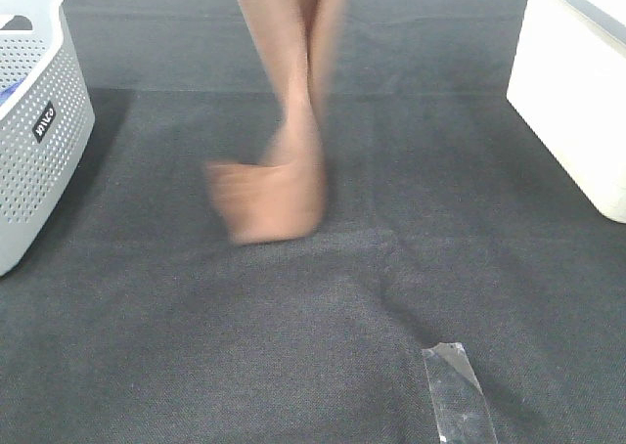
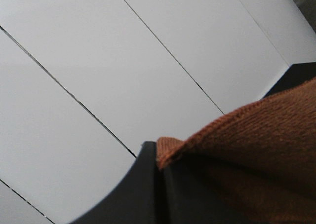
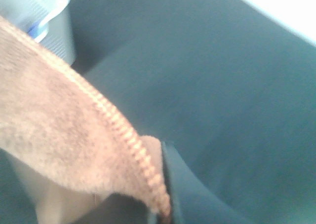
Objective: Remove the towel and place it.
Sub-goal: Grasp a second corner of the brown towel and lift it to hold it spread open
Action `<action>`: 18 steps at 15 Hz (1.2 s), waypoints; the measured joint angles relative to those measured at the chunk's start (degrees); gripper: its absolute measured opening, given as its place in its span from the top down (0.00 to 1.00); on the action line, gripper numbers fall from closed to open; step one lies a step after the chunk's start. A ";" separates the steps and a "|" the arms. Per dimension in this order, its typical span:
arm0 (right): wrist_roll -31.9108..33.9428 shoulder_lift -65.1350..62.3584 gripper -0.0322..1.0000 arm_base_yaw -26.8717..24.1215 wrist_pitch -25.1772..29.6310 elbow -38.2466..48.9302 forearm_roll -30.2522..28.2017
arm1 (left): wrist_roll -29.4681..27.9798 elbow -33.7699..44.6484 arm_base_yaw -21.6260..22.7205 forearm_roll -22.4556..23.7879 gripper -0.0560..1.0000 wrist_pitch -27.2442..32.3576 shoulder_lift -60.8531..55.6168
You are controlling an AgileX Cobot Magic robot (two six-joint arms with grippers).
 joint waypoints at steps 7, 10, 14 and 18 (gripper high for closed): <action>-1.72 4.87 0.97 0.00 -27.27 -4.41 -5.50 | -0.06 -0.29 10.08 -5.73 0.95 -33.80 9.85; -1.20 7.91 0.97 0.00 -36.84 -4.53 -5.79 | -0.06 -5.90 11.34 -12.38 0.95 -36.21 15.99; -1.09 11.23 0.97 0.00 -46.01 -4.53 -7.16 | -0.06 -17.30 11.34 -12.83 0.95 -35.41 23.95; -1.03 13.81 0.97 -1.38 -53.80 -4.53 -7.16 | -0.40 -29.22 12.61 -12.83 0.95 -33.52 33.17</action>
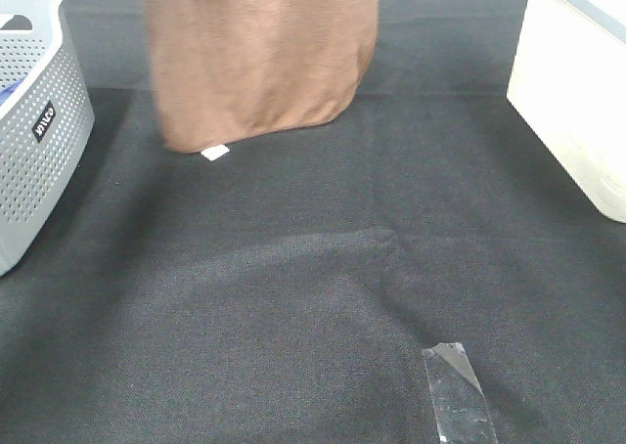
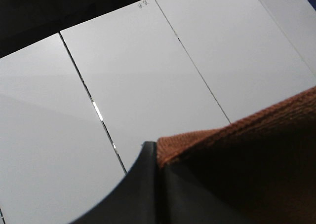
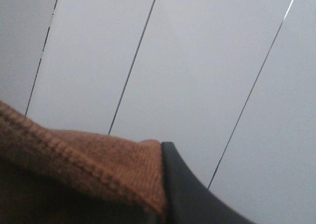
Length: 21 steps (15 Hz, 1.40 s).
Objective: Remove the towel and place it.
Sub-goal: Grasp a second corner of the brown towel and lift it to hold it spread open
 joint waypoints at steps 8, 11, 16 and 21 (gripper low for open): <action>0.86 6.53 0.97 -2.58 -11.57 0.00 1.60 | -6.53 -33.52 0.34 0.40 0.95 6.19 22.98; 0.97 6.70 0.97 -2.69 -15.01 -0.06 2.12 | -6.70 -37.93 0.34 0.40 0.95 6.02 24.81; 1.55 6.70 0.97 -2.81 -16.16 -2.18 2.12 | -6.76 -40.22 0.34 0.52 0.95 4.41 24.87; 2.81 6.70 0.97 -2.81 -15.53 -2.18 2.12 | -7.10 -40.22 0.34 0.92 0.95 4.81 24.87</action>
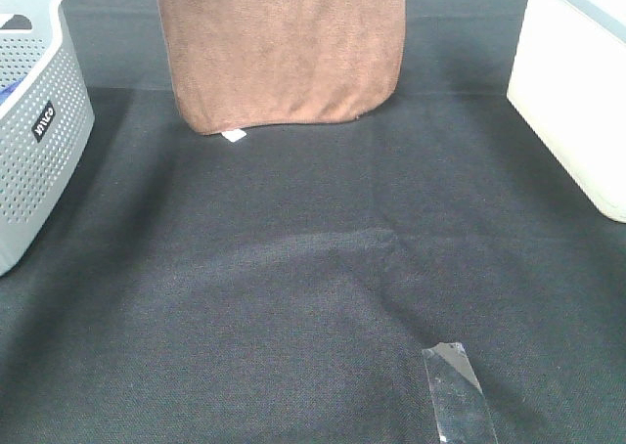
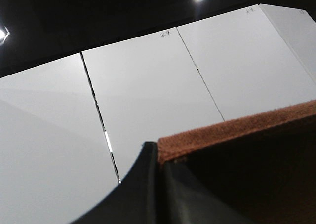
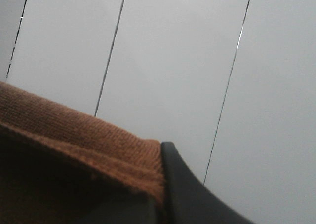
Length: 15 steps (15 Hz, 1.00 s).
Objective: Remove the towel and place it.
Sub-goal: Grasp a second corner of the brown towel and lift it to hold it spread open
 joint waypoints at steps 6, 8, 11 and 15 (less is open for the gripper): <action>0.34 0.00 0.97 -0.63 8.37 0.00 0.29 | -22.06 0.00 -0.06 18.62 0.95 11.52 0.00; 2.64 -0.06 0.97 -0.80 16.56 0.00 1.38 | -30.31 0.00 -1.55 25.44 0.95 23.26 0.00; 5.73 -0.06 0.97 -1.83 27.90 0.00 2.86 | -25.32 0.00 -5.44 15.93 0.95 46.18 0.00; 6.02 0.06 0.97 -2.41 36.15 0.00 3.95 | -11.23 0.00 -5.73 -4.07 0.95 69.90 -1.78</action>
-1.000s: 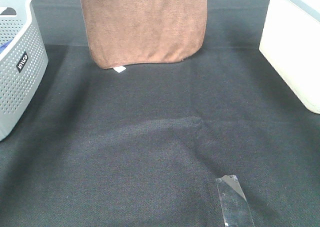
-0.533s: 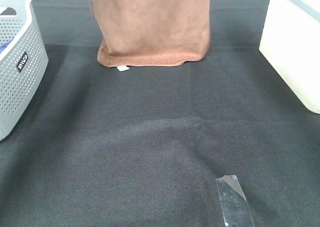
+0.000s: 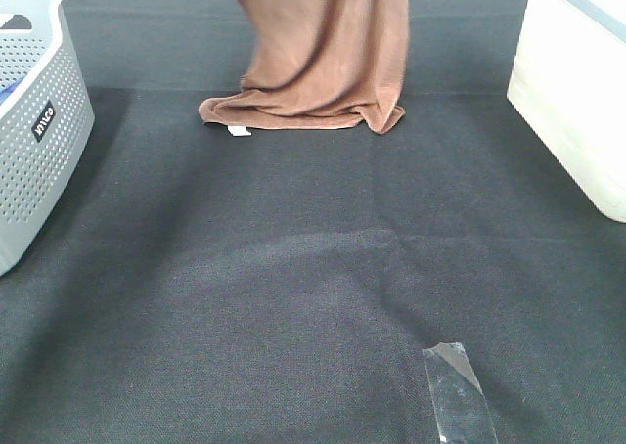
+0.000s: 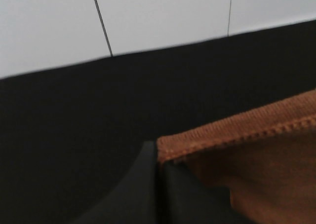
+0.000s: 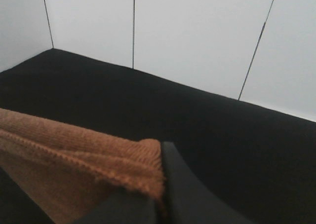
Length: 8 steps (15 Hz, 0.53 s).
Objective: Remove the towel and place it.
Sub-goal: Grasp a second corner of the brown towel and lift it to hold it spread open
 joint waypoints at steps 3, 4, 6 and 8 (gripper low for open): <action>0.80 -0.92 0.97 -0.11 6.99 0.00 0.46 | 3.09 -0.06 0.00 -4.13 0.95 14.44 -5.73; 1.60 -2.58 0.97 -0.11 12.32 0.00 1.03 | 4.24 -0.06 0.00 -5.21 0.95 18.62 -7.33; 1.60 -4.53 0.97 -0.11 18.22 0.00 1.43 | 5.16 -0.34 0.00 -6.59 0.95 23.03 -9.28; 1.60 -6.65 0.97 -0.11 25.61 0.00 1.49 | 6.07 -0.34 0.00 -8.25 0.95 23.84 -10.31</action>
